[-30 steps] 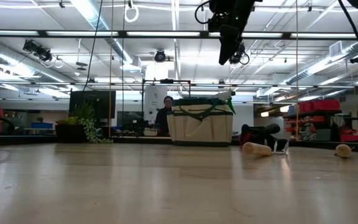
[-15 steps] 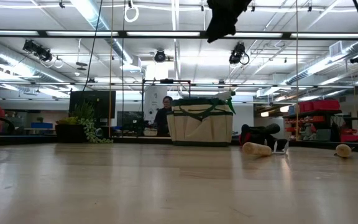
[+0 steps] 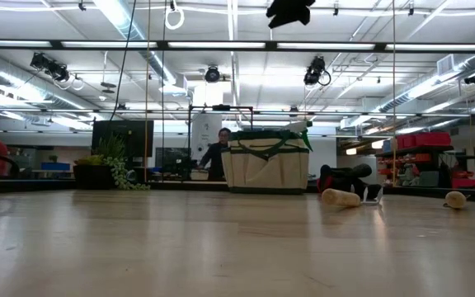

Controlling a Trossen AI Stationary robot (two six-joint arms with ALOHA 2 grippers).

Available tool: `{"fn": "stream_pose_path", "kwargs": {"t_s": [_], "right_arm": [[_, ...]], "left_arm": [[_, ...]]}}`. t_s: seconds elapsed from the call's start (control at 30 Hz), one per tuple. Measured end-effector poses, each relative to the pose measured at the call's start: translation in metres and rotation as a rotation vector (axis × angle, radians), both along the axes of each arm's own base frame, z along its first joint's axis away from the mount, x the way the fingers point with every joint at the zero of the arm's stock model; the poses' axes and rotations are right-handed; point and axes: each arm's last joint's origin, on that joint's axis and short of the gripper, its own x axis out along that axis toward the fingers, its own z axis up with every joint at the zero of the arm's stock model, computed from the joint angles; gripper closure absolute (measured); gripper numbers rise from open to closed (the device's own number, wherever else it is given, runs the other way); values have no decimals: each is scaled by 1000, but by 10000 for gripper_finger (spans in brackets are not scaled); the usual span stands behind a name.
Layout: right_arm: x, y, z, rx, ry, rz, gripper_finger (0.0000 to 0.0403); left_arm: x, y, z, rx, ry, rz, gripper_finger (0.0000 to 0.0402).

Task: Pick & Place Garden tools in Gardening bag
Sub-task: Put the brown hand rake into the white gardening bag

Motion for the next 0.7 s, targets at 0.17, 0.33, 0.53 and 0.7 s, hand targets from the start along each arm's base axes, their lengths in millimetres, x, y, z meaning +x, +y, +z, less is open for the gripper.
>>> {"fn": "stream_pose_path", "kwargs": {"t_s": [0.17,0.33,0.53,0.7], "right_arm": [[10,19,4,-8,-47,57,204],[17,35,7,-36,-73,66,204],[25,49,2,-54,-83,89,204],[34,57,-24,-17,-93,92,204]], "left_arm": [[0,0,0,3,1,11,399],[0,1,0,5,1,22,399],[0,1,0,6,1,22,399],[0,1,0,6,1,22,399]]}}
